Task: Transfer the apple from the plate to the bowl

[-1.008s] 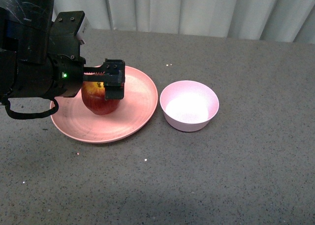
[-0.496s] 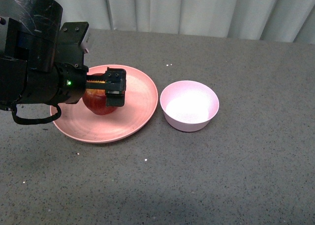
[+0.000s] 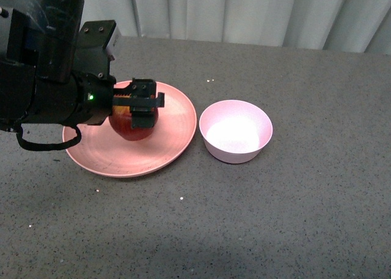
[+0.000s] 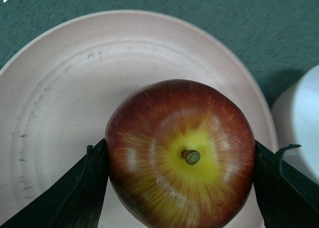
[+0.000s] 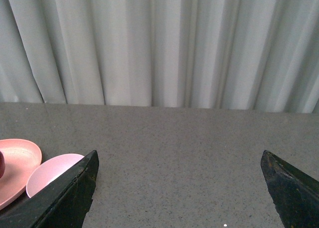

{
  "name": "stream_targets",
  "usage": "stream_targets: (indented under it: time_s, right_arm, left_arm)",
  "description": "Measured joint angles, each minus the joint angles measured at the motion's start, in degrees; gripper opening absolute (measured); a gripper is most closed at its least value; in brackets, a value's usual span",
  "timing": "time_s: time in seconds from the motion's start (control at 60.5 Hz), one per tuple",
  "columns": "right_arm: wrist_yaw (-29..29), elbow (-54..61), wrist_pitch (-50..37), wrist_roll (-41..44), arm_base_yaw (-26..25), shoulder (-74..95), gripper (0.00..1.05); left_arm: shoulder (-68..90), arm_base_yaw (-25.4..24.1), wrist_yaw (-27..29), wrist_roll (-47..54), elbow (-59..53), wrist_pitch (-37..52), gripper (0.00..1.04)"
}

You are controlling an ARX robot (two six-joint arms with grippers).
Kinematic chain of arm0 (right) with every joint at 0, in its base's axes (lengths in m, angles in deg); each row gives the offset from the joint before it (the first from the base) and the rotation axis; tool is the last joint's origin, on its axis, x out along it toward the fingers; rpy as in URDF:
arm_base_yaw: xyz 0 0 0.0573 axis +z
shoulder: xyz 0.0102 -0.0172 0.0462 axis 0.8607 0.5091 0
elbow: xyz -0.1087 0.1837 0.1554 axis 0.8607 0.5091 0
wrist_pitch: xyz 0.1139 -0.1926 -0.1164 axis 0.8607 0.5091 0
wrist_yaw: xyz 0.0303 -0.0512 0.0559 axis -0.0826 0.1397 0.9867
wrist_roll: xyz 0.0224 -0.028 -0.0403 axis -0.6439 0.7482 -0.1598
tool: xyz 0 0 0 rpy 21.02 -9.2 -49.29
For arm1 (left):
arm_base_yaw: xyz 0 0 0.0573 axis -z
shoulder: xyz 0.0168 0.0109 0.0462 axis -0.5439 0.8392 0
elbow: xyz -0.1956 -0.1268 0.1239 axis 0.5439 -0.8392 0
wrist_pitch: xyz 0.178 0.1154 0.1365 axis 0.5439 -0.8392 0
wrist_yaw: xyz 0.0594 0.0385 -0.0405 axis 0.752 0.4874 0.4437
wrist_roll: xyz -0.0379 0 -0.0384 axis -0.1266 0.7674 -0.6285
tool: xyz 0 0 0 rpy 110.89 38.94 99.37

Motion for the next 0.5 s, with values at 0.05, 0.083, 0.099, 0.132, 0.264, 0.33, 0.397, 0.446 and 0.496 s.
stream_targets:
  time_s: [0.05, 0.083, 0.099, 0.132, 0.264, 0.33, 0.397, 0.446, 0.496]
  right_arm:
    - [0.00, 0.00, 0.00, 0.00, 0.00, 0.00, 0.95]
    - [0.00, 0.00, 0.00, 0.00, 0.00, 0.00, 0.95]
    - [0.00, 0.00, 0.00, 0.00, 0.00, 0.00, 0.95]
    - [0.00, 0.00, 0.00, 0.00, 0.00, 0.00, 0.95]
    - [0.00, 0.00, 0.00, 0.00, 0.00, 0.00, 0.95]
    - [0.00, 0.00, 0.00, 0.00, 0.00, 0.00, 0.95]
    - [0.00, 0.00, 0.00, 0.00, 0.00, 0.00, 0.95]
    - [0.00, 0.00, 0.00, 0.00, 0.00, 0.00, 0.95]
    - [0.00, 0.00, 0.00, 0.00, 0.00, 0.00, 0.95]
  left_arm:
    - [-1.11, 1.18, 0.00, -0.61, 0.59, -0.35, 0.73]
    - [-1.84, 2.10, 0.00, -1.20, 1.25, -0.66, 0.73]
    - [-2.16, 2.71, 0.00, -1.55, 1.75, -0.85, 0.73]
    - [-2.75, 3.61, 0.02, -1.90, 2.43, -1.05, 0.73]
    - [-3.93, 8.28, -0.63, -3.65, 5.35, -2.38, 0.73]
    - [-3.82, 10.01, -0.26, -4.24, 6.43, -3.21, 0.73]
    - [-3.54, 11.23, -0.24, -4.39, 7.23, -3.50, 0.73]
    - [-2.95, 12.22, 0.07, -4.44, 8.11, -3.83, 0.73]
    - [-2.27, 12.98, 0.15, -4.52, 8.74, -4.09, 0.73]
